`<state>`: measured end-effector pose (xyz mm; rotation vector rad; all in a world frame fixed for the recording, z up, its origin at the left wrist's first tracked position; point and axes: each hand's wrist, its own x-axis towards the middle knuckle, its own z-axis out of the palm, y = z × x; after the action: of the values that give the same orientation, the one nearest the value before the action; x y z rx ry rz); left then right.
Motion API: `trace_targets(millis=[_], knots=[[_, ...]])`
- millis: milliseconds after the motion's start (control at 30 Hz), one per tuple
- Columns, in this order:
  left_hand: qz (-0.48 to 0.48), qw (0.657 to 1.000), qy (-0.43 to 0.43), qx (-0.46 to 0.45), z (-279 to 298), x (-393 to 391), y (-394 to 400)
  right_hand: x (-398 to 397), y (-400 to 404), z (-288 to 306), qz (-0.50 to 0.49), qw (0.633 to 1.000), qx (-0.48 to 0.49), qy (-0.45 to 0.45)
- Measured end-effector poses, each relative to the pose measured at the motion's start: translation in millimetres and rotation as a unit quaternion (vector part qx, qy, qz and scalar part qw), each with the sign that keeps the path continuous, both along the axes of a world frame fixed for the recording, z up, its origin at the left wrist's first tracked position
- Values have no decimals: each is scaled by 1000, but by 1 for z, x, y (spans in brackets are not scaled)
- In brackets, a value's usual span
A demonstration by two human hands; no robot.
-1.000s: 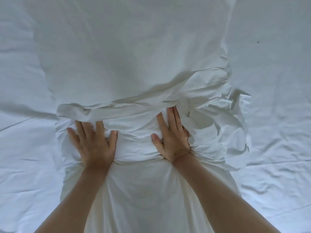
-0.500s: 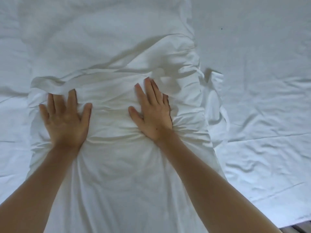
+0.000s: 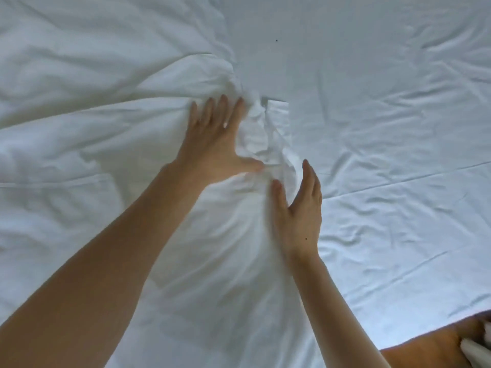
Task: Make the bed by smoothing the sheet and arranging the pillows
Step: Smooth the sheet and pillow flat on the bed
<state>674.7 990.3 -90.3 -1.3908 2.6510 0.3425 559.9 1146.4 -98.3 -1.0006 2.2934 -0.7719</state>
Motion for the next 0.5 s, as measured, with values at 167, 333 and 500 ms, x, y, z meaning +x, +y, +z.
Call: trace_targets(millis=[167, 333, 500], knots=[[107, 988, -83, 71, 5, 17, -22, -12, 17, -4, -39, 996, 35, -75], [143, 982, -25, 124, 48, 30, 4, -7, 7, 6, -57, 990, 22, -128], [186, 977, 73, 74, 112, 61, 37, 0, -14, 36, -48, 961, -4, -272]])
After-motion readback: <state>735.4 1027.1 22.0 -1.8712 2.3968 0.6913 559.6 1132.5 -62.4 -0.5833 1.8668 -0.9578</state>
